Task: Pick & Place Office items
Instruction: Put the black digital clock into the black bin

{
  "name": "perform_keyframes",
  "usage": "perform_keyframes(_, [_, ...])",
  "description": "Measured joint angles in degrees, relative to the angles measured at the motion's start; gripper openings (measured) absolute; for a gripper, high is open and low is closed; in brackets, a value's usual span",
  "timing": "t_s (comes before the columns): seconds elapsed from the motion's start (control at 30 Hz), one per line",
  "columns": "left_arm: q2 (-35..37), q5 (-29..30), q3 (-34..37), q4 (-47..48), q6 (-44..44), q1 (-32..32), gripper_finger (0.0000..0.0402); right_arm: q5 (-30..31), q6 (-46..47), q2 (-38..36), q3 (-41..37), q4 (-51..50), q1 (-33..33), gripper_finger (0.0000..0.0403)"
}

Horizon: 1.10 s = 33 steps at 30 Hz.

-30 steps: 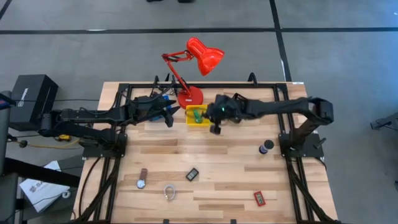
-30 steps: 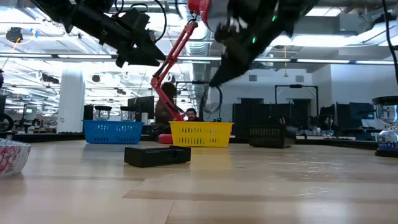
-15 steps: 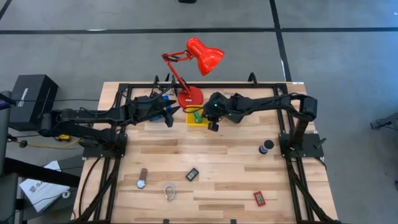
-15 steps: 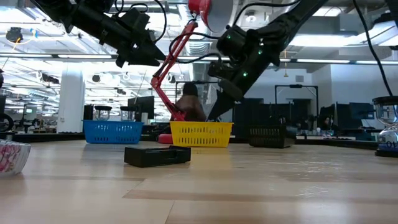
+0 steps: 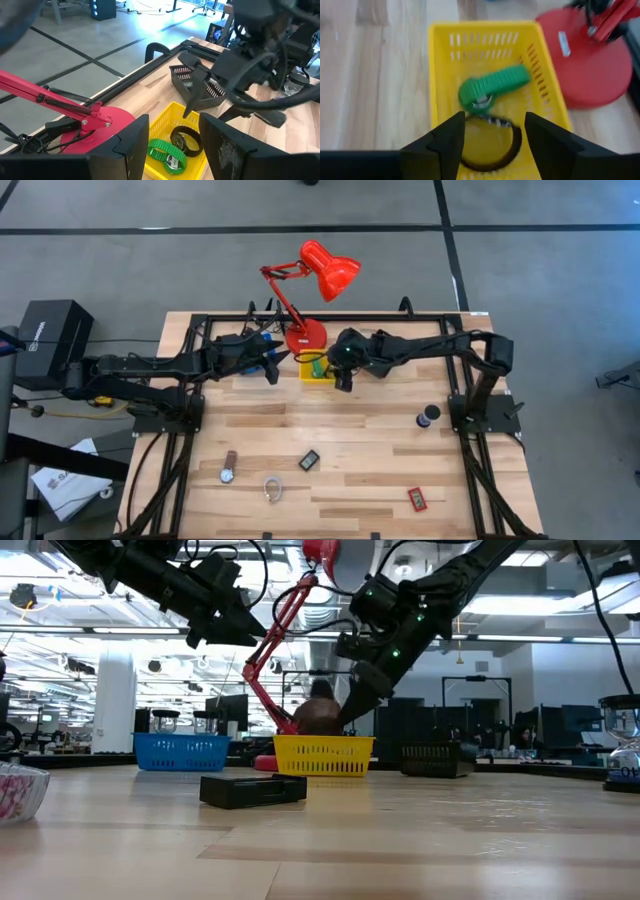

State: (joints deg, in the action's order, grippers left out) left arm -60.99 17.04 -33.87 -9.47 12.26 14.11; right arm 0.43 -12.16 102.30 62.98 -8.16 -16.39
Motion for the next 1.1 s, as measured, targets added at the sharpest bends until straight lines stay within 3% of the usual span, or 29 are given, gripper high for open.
perform_keyframes(0.27, [0.0, 0.01, 0.0, -0.03, 0.01, 0.0, 0.0167, -0.45, -0.31, -1.9, 0.02, -0.03, 4.42, 0.0187])
perform_keyframes(0.63, [0.0, 0.01, 0.0, -0.04, 0.01, 0.0, 0.0167, -1.24, -4.81, -0.99, 0.06, 3.93, 17.75, 0.0181])
perform_keyframes(0.93, [0.0, 0.02, 0.0, -0.03, 0.02, 0.0, 0.0167, -10.18, -4.29, 2.12, 0.01, 12.79, 27.27, 0.0182])
perform_keyframes(1.1, [0.0, 0.0, 0.0, 0.04, 0.19, 0.0, 0.0167, -13.34, 3.12, 4.91, -0.1, 19.97, 29.74, 0.0182])
